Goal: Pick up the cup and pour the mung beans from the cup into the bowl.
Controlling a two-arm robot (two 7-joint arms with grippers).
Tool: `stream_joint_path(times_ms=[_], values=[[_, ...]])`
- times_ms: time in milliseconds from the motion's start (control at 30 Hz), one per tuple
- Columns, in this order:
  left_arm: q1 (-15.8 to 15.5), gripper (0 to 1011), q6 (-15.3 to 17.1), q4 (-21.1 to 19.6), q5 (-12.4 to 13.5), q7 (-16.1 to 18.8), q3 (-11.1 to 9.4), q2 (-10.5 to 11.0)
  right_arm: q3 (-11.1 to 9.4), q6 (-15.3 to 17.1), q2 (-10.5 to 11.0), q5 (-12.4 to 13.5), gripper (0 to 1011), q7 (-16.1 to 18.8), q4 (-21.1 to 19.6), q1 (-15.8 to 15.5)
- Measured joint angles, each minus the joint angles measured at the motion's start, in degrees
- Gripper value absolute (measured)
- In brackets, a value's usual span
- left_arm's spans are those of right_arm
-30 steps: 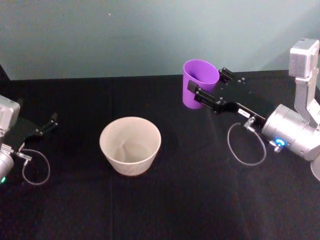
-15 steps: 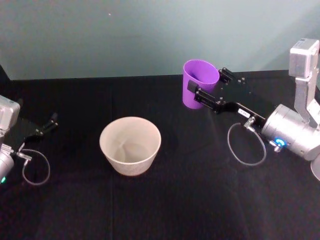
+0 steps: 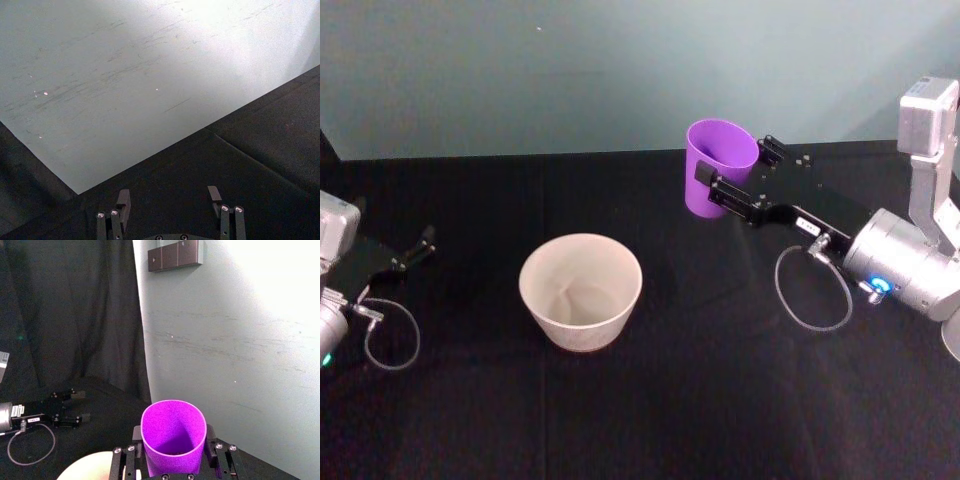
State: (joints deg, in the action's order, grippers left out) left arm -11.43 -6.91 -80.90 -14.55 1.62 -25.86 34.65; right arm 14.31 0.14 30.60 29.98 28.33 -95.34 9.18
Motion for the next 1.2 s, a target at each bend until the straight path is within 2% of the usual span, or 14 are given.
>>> stream_joint_path(times_ms=[1200], values=[[0.0,1000,0.0,0.0,0.0,0.0,0.0,0.0,0.0,0.0,0.0,0.0,718,0.0,0.0,0.0]])
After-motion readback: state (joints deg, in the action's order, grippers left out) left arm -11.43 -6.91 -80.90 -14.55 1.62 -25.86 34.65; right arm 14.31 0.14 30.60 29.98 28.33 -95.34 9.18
